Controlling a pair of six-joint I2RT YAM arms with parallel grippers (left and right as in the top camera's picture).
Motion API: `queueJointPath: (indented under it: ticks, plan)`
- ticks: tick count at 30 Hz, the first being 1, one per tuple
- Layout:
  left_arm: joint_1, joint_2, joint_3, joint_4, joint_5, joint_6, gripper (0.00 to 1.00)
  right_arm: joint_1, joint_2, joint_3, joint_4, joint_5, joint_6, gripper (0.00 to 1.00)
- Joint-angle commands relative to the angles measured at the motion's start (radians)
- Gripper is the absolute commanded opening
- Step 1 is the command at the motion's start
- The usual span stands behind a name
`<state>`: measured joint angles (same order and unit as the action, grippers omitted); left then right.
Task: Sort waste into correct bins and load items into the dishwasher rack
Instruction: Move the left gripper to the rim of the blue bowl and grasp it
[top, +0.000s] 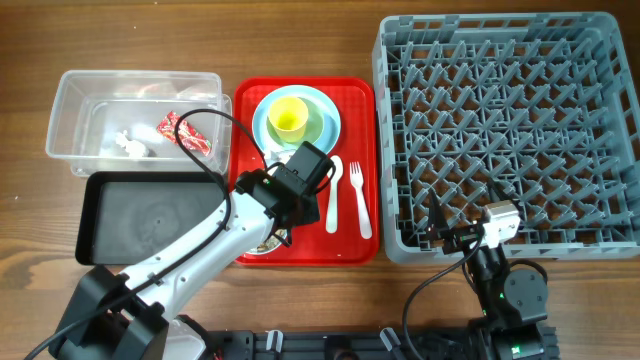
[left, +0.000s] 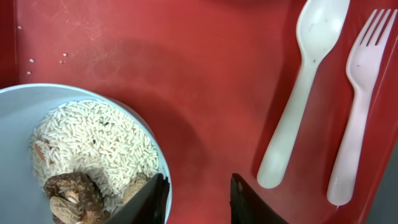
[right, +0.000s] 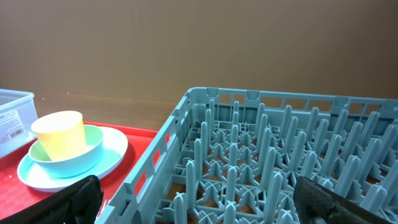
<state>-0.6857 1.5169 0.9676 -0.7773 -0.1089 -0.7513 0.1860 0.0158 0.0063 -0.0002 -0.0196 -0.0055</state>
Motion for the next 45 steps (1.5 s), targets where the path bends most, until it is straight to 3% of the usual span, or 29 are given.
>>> queueJointPath:
  ticks: [1, 12, 29, 45]
  plan:
    - [-0.003, 0.003, -0.008, -0.003, -0.023, 0.011, 0.33, -0.004, -0.002, -0.001, 0.005, -0.004, -0.006, 1.00]
    - [-0.004, 0.004, -0.008, -0.001, -0.017, 0.011, 0.27, -0.004, -0.002, -0.001, 0.005, -0.004, -0.006, 1.00]
    - [-0.005, 0.004, -0.018, -0.069, -0.016, 0.011, 0.27, -0.004, -0.002, -0.001, 0.005, -0.004, -0.006, 1.00]
    - [-0.021, 0.004, -0.085, 0.002, -0.012, 0.011, 0.23, -0.004, -0.002, -0.001, 0.005, -0.004, -0.006, 1.00]
